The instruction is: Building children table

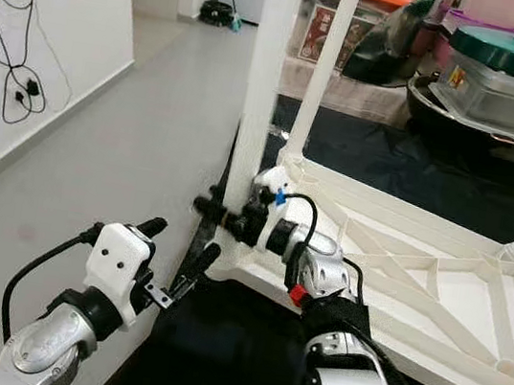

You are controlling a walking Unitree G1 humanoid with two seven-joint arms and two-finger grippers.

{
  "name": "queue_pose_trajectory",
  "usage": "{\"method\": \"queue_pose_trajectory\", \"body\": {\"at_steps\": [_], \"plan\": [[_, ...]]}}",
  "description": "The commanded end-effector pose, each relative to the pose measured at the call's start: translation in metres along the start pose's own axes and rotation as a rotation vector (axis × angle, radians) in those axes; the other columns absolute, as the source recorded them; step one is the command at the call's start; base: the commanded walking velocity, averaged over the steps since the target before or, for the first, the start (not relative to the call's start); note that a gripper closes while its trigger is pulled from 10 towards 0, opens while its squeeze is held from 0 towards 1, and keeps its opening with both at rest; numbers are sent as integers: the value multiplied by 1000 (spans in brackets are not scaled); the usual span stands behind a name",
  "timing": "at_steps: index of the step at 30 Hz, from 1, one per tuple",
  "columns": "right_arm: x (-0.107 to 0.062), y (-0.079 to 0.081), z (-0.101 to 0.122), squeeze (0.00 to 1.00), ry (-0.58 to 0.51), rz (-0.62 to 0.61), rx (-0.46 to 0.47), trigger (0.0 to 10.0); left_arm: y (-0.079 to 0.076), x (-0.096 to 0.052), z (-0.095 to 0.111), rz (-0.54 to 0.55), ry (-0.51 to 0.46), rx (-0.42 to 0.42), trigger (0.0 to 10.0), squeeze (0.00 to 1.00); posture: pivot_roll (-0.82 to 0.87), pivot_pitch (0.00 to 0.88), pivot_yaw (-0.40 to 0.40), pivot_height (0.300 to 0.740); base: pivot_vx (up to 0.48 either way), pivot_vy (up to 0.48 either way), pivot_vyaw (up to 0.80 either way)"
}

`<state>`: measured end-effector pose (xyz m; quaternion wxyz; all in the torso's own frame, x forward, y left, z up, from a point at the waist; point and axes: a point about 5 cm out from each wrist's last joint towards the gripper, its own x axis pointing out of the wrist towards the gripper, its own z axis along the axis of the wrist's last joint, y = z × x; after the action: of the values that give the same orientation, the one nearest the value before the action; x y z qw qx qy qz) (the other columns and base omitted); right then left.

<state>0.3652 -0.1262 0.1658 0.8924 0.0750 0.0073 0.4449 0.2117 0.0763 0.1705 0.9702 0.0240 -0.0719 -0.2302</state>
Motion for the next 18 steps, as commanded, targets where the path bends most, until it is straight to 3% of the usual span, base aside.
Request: {"method": "queue_pose_trajectory", "body": {"at_steps": [1, 3, 5, 6, 7, 8, 9, 10, 11, 12, 13, 15, 18], "plan": [[2, 3, 5, 0, -90, -60, 50, 0, -1, -1, -1, 1, 3, -3, 10000, 0, 133, 0, -102, 740, 0, 0, 0], [2, 2, 3, 0, -118, -179, 32, 0, 0, -1, -1, 1, 3, -4, 10000, 0, 130, 0, -100, 740, 0, 0, 0], [2, 2, 3, 0, -118, -179, 32, 0, 0, -1, -1, 1, 3, -4, 10000, 0, 130, 0, -100, 740, 0, 0, 0], [0, -4, 2, 0, -119, -326, 8, 0, -1, -1, -1, 1, 5, -3, 10000, 0, 129, 0, -100, 740, 0, 0, 0], [-11, -17, 1, 0, -87, -606, -53, 0, -1, -1, -2, -1, 6, -4, 10000, 0, 128, 0, -97, 740, 0, 0, 0], [-20, -26, 0, 0, -74, -808, -104, 0, -1, -1, -2, -2, 8, -4, 10000, 0, 128, 0, -97, 740, 0, 0, 0], [-20, -26, 0, 0, -74, -808, -104, 0, -1, -1, -2, -2, 8, -4, 10000, 0, 128, 0, -97, 740, 0, 0, 0], [-33, -33, 1, 0, -70, -1004, -136, 0, -2, -1, -2, -3, 8, -4, 10000, 0, 129, 0, -99, 740, 0, 0, 0], [-33, -33, 1, 0, -70, -1004, -136, 0, -2, -1, -2, -3, 8, -4, 10000, 0, 129, 0, -99, 740, 0, 0, 0], [-48, -36, -1, 0, -65, -1186, -121, 0, -2, -1, -2, -2, 8, -5, 10000, 0, 131, 0, -101, 740, 0, 0, 0], [-48, -36, -1, 0, -65, -1186, -121, 0, -2, -1, -2, -2, 8, -5, 10000, 0, 131, 0, -101, 740, 0, 0, 0], [-53, -30, -5, 0, -70, -1309, -59, 0, -1, -1, -2, -2, 8, -4, 10000, 0, 125, 0, -95, 740, 0, 0, 0], [-44, -21, -4, 0, -85, -1284, -50, 0, -2, 0, -2, -3, 8, -5, 10000, 0, 124, 0, -95, 740, 0, 0, 0]]}}
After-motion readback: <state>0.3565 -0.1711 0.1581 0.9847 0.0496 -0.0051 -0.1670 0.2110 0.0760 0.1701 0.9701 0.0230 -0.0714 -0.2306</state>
